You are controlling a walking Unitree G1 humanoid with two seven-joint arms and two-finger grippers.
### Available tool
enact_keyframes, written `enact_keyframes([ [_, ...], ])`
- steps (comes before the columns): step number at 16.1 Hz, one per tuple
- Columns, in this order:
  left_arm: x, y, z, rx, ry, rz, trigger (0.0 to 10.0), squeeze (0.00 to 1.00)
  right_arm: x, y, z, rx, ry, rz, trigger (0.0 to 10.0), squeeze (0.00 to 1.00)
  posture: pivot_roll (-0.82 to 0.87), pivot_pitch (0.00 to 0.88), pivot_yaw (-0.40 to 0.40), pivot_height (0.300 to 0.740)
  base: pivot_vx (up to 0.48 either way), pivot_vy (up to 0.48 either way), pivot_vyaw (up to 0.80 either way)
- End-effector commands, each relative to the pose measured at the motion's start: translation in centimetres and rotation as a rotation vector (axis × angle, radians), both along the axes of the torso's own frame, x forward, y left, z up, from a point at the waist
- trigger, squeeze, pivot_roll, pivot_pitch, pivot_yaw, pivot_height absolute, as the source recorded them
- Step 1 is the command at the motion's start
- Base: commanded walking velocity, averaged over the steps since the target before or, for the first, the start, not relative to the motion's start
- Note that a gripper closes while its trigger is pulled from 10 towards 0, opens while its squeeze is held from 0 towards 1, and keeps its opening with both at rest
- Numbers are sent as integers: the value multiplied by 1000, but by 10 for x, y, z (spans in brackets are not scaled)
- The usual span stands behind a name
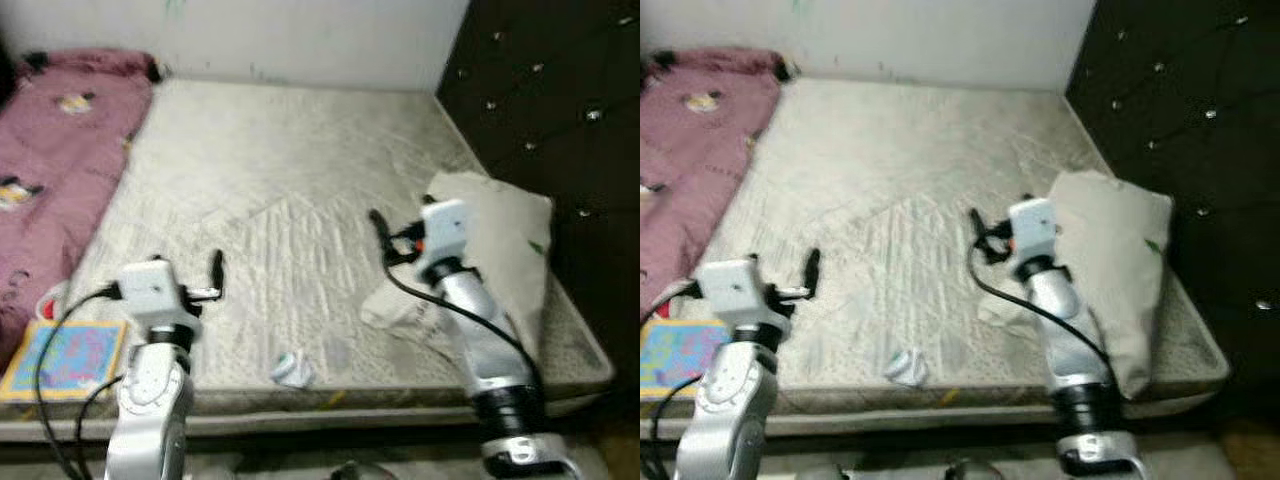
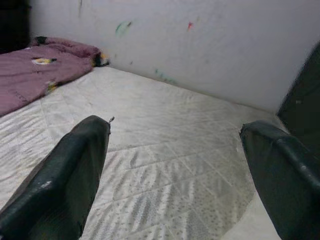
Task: Clean up the room
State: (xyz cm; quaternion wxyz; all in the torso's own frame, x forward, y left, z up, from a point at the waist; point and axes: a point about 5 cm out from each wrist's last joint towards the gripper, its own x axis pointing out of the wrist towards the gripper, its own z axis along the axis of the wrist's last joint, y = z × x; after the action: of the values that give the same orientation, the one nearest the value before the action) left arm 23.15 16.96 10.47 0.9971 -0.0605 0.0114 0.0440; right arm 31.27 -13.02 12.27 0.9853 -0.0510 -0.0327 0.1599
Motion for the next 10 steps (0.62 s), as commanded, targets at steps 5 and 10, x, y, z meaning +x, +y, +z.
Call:
enact_keyframes([
  [5,1,2,-1,-12,14,4,10000,0,2,1,1,11,9,5,10000,0,45,0,-79,740,0,384,0],
  [10,1,4,-2,-6,18,8,10000,0,3,1,1,14,15,3,10000,0,48,0,-81,740,0,480,-320],
])
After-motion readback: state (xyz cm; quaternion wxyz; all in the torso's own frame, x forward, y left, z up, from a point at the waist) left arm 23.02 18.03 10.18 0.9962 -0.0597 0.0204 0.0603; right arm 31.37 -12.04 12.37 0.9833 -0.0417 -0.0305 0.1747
